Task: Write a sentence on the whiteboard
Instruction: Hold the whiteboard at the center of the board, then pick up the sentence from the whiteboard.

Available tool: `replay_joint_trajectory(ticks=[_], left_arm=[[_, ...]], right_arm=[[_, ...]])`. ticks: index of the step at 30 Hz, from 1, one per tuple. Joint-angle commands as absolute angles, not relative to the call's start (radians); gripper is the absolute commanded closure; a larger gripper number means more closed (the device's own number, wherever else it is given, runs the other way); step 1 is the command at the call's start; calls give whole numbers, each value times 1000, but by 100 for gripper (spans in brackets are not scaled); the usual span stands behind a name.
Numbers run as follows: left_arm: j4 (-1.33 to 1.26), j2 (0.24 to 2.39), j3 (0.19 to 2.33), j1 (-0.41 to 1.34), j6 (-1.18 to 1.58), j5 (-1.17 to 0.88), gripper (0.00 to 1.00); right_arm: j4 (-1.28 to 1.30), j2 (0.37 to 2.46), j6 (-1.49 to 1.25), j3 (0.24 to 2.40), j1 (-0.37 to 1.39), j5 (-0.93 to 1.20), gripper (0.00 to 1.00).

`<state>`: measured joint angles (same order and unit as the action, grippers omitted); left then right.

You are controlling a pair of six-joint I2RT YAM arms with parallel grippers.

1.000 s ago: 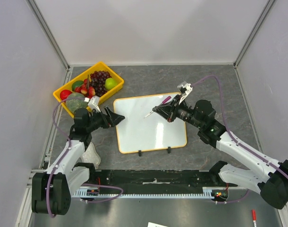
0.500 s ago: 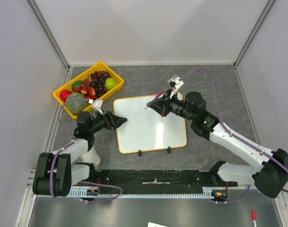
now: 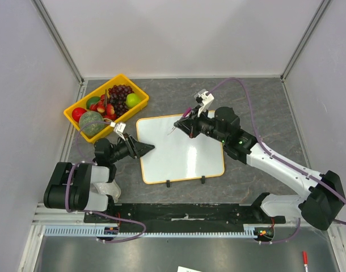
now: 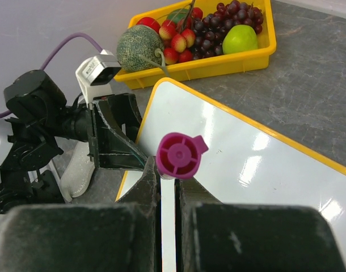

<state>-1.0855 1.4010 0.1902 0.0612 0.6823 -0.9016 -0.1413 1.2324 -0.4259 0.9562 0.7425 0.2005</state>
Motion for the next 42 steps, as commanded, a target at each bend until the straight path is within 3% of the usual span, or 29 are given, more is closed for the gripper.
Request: replay_joint_trajectory(ticks=[1,10,15,28,34,42], left_arm=[[-1167,1384,176,66,706,-927,44],[-1036,1295,155,66,667,-885,48],[-956,1244,158,66,634,-884,62],[-989,1302,164,66,663,-900,83],[-974,1302,166,66,655,-891,98],[-986,1313,166,66,663,-894,98]], right_arm=[[-164,1253,-387,999,770,143,100],[-248,1272,-353,988,839,-18,100],[-319,1318,-367,983,862,-71,100],[-517,1420,-365,989,916,-173,100],[-545,1440,-350,996,946,-233,100],[-546,1457,-348,1008,953,-282,100]])
